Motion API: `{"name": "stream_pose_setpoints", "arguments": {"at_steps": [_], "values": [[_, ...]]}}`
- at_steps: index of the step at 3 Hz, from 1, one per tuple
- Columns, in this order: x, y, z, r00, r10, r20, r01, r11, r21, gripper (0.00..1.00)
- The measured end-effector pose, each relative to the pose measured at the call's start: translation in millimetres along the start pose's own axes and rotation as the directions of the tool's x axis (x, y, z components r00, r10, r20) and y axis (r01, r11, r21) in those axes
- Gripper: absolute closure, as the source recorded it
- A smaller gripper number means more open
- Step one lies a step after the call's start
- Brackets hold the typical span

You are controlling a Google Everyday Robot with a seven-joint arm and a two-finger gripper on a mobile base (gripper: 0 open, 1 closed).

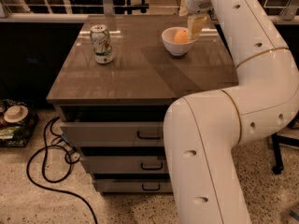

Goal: Pick orange from white bowl and place on counter

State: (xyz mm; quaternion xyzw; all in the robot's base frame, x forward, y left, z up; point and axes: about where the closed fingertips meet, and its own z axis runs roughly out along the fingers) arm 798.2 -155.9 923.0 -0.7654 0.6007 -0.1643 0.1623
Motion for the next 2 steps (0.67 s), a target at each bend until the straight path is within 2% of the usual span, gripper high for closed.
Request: {"name": "stream_pose_setpoints", "arguments": {"at_steps": [1,2], "values": [[-3.4,-2.3,-0.5,1.000,-0.009,0.007,0.009,0.9999,0.006,0.33],[-5.6,-5.9,2.3,0.999,-0.006,0.044,0.005,0.9995,0.032,0.33]]}}
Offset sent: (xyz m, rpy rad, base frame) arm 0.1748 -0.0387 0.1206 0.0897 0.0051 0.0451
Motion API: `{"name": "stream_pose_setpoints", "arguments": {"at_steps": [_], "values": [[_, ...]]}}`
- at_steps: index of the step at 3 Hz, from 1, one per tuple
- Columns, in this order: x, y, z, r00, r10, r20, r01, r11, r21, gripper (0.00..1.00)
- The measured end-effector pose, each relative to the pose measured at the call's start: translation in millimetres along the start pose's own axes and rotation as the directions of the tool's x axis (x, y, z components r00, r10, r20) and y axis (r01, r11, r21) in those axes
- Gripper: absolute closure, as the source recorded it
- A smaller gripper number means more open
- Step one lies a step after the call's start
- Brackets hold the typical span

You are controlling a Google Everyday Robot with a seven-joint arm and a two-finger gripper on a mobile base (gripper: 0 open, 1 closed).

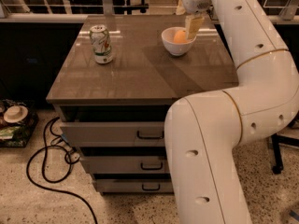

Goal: Pick orange from white bowl and place on counter

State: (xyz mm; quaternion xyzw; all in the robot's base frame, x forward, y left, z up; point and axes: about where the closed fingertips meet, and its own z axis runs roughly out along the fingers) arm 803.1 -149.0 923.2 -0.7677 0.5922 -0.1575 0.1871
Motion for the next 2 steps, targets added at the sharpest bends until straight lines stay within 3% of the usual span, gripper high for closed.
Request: {"name": "stream_pose_setpoints", "arguments": {"at_steps": [2], "values": [[3.1,-3.0,5.1,0.997,0.031,0.064,-0.034,0.9985,0.043,0.31]]}}
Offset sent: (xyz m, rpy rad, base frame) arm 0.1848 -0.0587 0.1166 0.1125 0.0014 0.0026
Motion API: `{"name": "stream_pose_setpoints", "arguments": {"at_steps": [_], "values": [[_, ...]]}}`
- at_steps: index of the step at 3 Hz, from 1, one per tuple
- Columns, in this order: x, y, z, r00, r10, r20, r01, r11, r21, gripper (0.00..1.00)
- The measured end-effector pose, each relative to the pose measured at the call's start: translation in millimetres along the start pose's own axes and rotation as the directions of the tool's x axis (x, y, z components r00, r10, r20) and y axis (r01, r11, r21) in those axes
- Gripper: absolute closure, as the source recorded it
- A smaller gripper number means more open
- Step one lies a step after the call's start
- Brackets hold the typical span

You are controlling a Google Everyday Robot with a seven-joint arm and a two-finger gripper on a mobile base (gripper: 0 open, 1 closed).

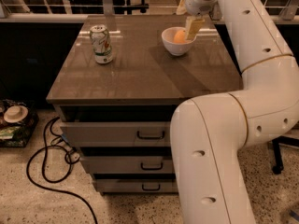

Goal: Pick orange from white bowl and place on counter

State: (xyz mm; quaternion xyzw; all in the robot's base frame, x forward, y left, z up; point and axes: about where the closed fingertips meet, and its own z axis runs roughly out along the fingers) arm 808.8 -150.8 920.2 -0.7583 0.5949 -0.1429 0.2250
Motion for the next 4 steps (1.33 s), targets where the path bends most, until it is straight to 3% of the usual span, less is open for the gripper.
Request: {"name": "stream_pose_setpoints", "arguments": {"at_steps": [1,2,3,4], "values": [[13.3,4.2,-4.0,1.000,0.024,-0.015,-0.024,0.9997,0.002,0.30],[41.8,15.3,-47.1,0.993,0.105,-0.061,-0.104,0.9944,0.018,0.14],[64.5,31.3,-104.1,0.964,0.239,-0.118,-0.236,0.9710,0.036,0.00],[66.6,26.0,-129.1,0.950,0.291,-0.113,-0.282,0.9554,0.087,0.00]]}}
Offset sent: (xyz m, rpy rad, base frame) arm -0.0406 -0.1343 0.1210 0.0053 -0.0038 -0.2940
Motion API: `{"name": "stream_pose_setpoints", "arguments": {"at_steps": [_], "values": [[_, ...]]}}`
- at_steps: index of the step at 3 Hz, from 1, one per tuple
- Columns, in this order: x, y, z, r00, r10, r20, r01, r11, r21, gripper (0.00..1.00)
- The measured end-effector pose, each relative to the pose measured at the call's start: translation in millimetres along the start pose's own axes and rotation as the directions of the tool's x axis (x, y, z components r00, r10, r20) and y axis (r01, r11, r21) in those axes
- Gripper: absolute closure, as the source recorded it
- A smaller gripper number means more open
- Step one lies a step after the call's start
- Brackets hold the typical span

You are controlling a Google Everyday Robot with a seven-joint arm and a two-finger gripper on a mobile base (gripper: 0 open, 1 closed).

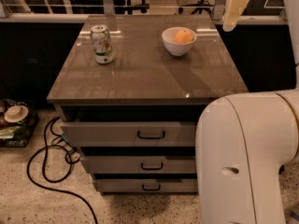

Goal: Pick orange from white bowl and place on counter

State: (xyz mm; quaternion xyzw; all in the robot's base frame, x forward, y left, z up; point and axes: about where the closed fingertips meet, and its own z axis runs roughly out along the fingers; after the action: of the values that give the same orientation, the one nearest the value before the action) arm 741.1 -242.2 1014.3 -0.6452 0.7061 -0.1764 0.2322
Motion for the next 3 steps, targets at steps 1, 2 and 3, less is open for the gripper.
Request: {"name": "stream_pose_setpoints", "arguments": {"at_steps": [1,2,3], "values": [[-1.5,-3.3,4.1,1.000,0.000,0.003,0.000,0.9999,0.010,0.00],[-10.2,-14.6,18.4,0.998,0.002,0.065,-0.005,0.9986,0.052,0.00],[-31.6,-22.9,39.3,0.989,-0.004,0.146,-0.007,0.9972,0.074,0.00]]}}
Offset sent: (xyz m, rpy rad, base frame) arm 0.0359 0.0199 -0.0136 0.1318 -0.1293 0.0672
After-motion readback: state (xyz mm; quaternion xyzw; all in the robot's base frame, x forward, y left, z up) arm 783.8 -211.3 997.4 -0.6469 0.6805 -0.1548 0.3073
